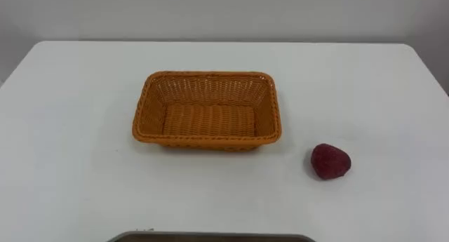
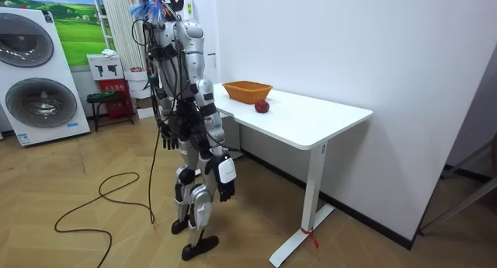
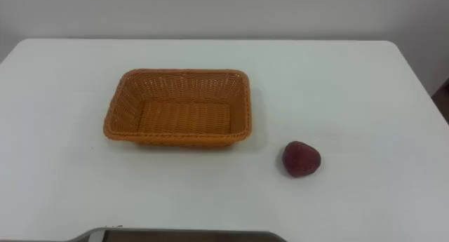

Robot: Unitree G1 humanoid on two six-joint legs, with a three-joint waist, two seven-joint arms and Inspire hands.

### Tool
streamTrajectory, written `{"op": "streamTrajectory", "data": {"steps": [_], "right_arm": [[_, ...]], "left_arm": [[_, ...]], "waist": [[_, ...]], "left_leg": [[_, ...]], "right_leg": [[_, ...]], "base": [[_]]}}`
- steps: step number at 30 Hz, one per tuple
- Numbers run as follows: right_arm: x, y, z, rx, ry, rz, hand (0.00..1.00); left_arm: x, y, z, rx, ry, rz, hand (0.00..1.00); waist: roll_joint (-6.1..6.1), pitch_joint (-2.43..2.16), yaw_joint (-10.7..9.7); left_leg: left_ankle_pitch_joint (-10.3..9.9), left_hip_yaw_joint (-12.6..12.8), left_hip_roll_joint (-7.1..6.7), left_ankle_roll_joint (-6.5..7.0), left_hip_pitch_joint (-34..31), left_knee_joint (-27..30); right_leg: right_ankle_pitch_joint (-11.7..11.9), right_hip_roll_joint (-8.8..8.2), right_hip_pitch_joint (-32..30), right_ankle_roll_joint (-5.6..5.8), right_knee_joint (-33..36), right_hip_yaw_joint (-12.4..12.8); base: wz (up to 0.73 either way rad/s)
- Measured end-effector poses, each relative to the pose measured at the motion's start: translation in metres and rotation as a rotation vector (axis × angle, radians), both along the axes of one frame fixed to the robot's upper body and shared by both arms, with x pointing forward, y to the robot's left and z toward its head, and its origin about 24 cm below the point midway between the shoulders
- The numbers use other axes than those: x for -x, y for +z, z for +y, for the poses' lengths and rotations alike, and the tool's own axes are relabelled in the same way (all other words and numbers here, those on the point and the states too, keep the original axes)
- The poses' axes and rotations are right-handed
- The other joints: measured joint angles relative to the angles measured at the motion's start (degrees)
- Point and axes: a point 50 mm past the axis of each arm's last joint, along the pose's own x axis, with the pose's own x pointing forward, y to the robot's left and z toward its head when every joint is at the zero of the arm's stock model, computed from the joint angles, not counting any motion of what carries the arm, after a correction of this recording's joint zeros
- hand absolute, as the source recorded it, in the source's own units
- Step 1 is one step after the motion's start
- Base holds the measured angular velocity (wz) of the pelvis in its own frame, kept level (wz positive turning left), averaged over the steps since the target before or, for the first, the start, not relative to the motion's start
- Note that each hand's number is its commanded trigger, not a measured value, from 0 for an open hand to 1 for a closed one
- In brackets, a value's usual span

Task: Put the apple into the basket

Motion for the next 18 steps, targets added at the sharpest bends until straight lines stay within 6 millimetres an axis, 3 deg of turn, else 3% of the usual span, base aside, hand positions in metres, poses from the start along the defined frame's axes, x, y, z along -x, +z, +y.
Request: {"op": "streamTrajectory", "data": {"steps": [6,11,14,16,18], "right_arm": [[-0.0008,0.0,0.0,0.026,-0.003,-0.005,0.0],[-0.0001,-0.0009,0.004,0.05,-0.144,-0.055,0.0],[-0.001,-0.0005,0.0028,0.072,-0.408,-0.131,0.0],[-0.0023,-0.0001,0.0014,0.079,-0.732,-0.21,0.0],[-0.0054,0.0007,-0.001,0.075,-0.942,-0.268,0.0]], "left_arm": [[0.0017,-0.0005,-0.0015,0.002,0.002,0.006,0.0],[0.0055,-0.0005,-0.0017,-0.016,0.008,0.004,0.0],[0.0028,-0.0005,-0.0018,-0.032,0.002,-0.01,0.0],[0.0061,-0.0003,-0.0012,-0.035,0.013,-0.01,0.0],[0.005,0.0001,0.0003,-0.037,0.031,-0.029,0.0]], "waist": [[0.0,-0.15,0.0],[-0.28,-0.12,0.0],[-0.21,-0.03,-0.1],[-0.24,0.21,-0.3],[-0.32,0.24,-1.0]], "left_leg": [[0.0,0.0,-0.01,0.0,0.1,0.0],[0.0,0.0,0.02,0.0,0.7,0.0],[0.0,0.1,0.06,0.0,0.8,0.0],[0.0,0.1,0.07,-0.01,1.1,-0.2],[0.0,0.1,0.08,-0.03,1.2,-0.4]], "right_leg": [[0.0,0.04,0.1,0.0,0.0,0.1],[0.0,0.11,0.4,0.0,0.1,0.7],[0.0,0.1,0.5,0.0,0.2,0.8],[0.0,0.17,1.0,0.01,0.0,0.8],[0.0,0.24,1.0,0.0,-0.2,0.8]], "base": [[0.0],[-0.04],[0.0],[0.0],[0.02]]}}
